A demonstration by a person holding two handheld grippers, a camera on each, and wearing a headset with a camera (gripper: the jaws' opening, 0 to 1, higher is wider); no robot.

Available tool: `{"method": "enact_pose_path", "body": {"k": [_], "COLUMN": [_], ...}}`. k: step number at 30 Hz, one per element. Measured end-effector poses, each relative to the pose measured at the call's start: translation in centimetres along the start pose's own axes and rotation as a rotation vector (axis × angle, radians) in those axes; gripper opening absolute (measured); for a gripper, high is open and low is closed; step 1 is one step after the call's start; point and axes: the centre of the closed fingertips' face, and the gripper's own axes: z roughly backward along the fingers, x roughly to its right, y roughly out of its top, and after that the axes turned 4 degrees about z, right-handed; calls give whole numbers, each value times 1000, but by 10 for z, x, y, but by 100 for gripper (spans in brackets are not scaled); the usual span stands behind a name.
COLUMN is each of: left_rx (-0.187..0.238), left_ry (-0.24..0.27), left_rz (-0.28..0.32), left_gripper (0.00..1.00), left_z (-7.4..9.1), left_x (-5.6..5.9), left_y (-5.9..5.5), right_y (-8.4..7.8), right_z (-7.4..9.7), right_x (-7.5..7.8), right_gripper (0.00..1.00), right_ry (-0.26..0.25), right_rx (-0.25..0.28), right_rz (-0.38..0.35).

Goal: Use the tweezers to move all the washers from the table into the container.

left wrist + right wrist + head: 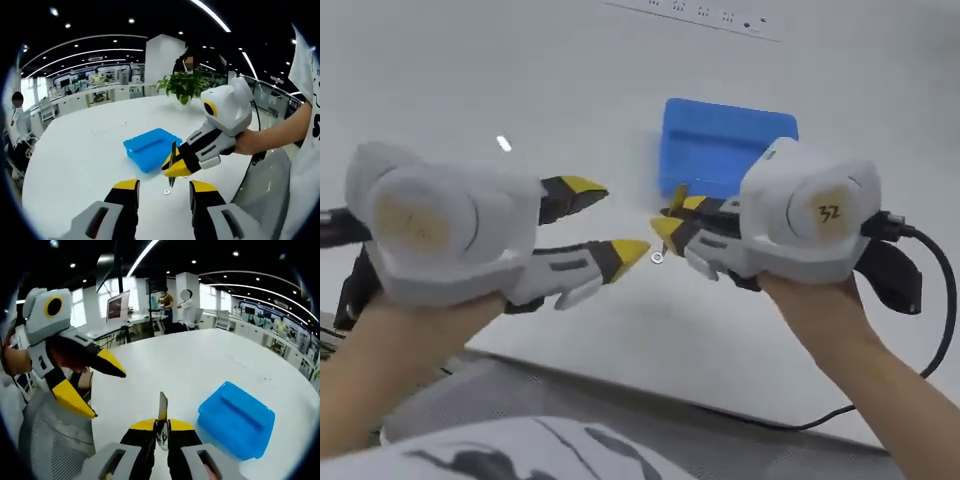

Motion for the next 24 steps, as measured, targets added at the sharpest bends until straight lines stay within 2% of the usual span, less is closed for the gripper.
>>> {"method": "enact_pose_path", "body": {"k": [1, 3, 5, 6, 9, 11, 13, 16, 18, 24], "left_rx": [2, -20, -19, -9, 18, 13, 33, 39, 15, -11], "left_ry": [54, 100, 165, 224, 312, 322, 340, 328, 319, 317], "left_rz": [41, 91, 81, 73, 63, 70, 54, 59, 52, 11], "left_gripper": [46, 56, 67, 74, 83, 85, 85, 86, 86, 85], "left_z": [3, 6, 9, 11, 14, 12, 13, 12, 9, 7], "left_x": [-7, -12, -21, -29, -42, -46, -51, -50, -49, -48], "left_y": [-7, -20, -25, -27, -29, -34, -30, -32, -35, -40], "right_y": [0, -4, -6, -6, -12, -16, -19, -24, -21, -21], "right_z": [-2, -7, -11, -12, -18, -21, -23, -24, -24, -26], "right_x": [3, 8, 11, 12, 12, 12, 9, 10, 10, 12], "right_gripper": [4, 4, 4, 4, 4, 4, 4, 4, 4, 4], "right_ry": [-4, -6, -9, -13, -12, -13, -12, -20, -28, -44], "right_rx": [4, -1, -6, -4, -19, -30, -34, -38, -25, -12], "right_rz": [-9, -29, -35, -36, -38, -33, -37, -37, -53, -43]}}
